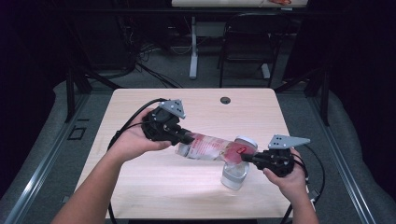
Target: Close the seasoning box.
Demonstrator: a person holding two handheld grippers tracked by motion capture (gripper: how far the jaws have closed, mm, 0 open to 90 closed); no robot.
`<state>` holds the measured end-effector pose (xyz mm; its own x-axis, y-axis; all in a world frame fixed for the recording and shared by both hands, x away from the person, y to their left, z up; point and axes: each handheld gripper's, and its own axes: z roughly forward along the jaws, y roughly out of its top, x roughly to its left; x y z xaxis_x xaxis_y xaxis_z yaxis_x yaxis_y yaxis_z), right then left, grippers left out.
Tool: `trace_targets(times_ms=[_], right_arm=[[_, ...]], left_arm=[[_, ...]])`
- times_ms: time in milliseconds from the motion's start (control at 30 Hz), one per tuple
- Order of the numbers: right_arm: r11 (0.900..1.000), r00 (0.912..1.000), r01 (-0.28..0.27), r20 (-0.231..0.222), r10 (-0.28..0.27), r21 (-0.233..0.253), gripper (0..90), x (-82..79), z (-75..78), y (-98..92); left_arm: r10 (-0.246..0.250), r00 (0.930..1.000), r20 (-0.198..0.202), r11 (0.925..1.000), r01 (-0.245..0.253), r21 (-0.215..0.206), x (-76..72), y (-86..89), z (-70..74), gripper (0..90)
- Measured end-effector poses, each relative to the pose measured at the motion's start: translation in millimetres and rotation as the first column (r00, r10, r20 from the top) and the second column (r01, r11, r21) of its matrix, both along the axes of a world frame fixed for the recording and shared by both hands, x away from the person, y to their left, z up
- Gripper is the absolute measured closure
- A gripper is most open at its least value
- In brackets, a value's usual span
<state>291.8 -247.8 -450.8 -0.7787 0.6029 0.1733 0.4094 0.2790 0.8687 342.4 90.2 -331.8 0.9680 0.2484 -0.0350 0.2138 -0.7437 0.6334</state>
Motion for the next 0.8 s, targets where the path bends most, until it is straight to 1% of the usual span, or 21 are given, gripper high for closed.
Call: trace_targets(times_ms=[300,600,667,800], right_arm=[[1.0,1.0,0.004,-0.001,-0.004,0.0,88.9,-1.2,-0.2,-1.9],[1.0,1.0,0.003,-0.001,-0.003,0.004,88.6,-0.9,-1.3,-2.5],[1.0,1.0,0.005,-0.002,-0.004,0.01,88.5,-0.8,-1.8,-2.3],[1.0,1.0,0.005,-0.001,-0.005,0.007,88.5,-0.6,-1.9,-2.4]], left_arm=[[-0.005,1.0,0.006,1.0,0.005,-0.001,-0.1,-2.4,1.2,78.6],[-0.006,1.0,0.001,1.0,0.006,-0.006,0.1,-3.3,2.1,78.6],[-0.004,1.0,0.001,1.0,0.004,-0.009,0.1,-3.4,2.0,78.6],[-0.008,1.0,0.0,0.9999,0.008,-0.007,0.3,-3.7,2.6,78.6]])
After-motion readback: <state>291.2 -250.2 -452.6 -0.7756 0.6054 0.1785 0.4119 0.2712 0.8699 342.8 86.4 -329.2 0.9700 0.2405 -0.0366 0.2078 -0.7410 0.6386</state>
